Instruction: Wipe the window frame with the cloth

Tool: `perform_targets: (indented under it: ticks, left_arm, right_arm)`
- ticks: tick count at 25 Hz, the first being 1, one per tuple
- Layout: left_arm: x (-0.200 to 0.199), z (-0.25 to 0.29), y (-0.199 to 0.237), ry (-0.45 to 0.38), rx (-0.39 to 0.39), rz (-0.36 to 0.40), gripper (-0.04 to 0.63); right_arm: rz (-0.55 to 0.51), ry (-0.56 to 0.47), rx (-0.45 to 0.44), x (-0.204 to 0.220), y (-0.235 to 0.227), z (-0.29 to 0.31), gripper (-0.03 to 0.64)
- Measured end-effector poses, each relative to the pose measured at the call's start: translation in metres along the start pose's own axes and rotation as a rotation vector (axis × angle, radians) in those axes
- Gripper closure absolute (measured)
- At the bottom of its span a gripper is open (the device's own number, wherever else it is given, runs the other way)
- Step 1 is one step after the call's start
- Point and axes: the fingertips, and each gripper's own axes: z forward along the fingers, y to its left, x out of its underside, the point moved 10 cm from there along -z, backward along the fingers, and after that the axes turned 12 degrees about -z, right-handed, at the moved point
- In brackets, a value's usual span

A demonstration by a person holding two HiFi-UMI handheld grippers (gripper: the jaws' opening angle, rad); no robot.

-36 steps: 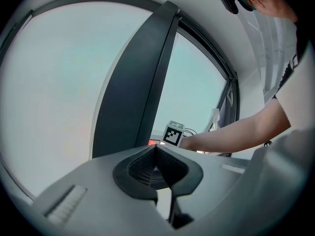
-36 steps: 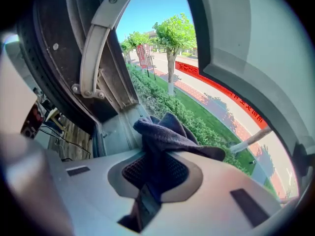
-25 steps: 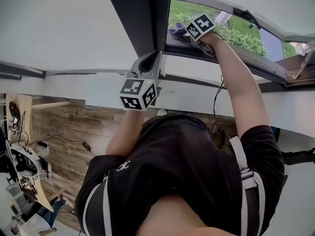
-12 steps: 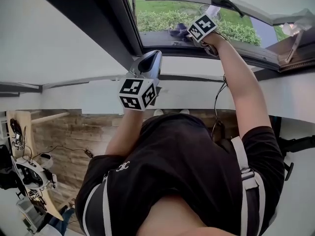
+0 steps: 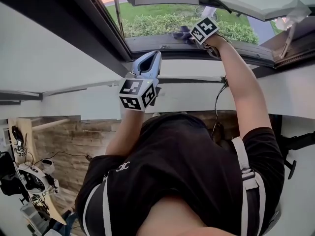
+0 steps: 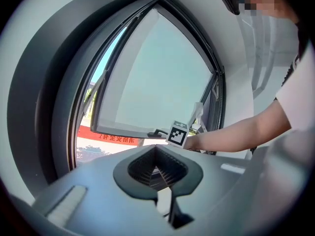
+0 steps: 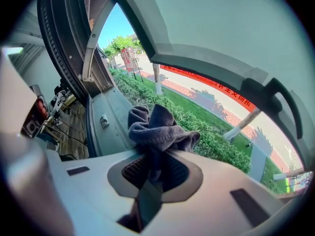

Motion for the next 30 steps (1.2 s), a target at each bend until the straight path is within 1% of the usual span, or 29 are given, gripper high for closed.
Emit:
perform_targets:
  ticks: [2, 7, 14, 18, 23, 30]
  left_arm:
    - [0.005, 0.006, -0.003, 0.011, 0.005, -0.001, 0.586]
    - [0.007, 0.022, -0.020, 0.021, 0.034, 0.024, 0.586]
    - [0.012, 0.040, -0.035, 0.036, 0.054, 0.036, 0.586]
    - [0.013, 0.047, -0.042, 0.040, 0.061, 0.041, 0.586]
    - [0.013, 0.054, -0.049, 0.045, 0.072, 0.047, 0.586]
    - [0.013, 0.054, -0.051, 0.046, 0.076, 0.046, 0.586]
  right_arm:
    - [0.018, -0.001, 0.009, 0.012, -0.007, -0.006, 0.569]
    - [0.061, -0.002, 0.032, 0.039, -0.023, -0.019, 0.569]
    - [0.073, 0.027, 0.062, 0.069, -0.042, -0.032, 0.569]
    - [0.102, 0.040, 0.078, 0.087, -0.054, -0.041, 0.569]
    - [0.117, 0.074, 0.118, 0.109, -0.067, -0.053, 0.569]
    - [0.186, 0.113, 0.190, 0.147, -0.089, -0.074, 0.569]
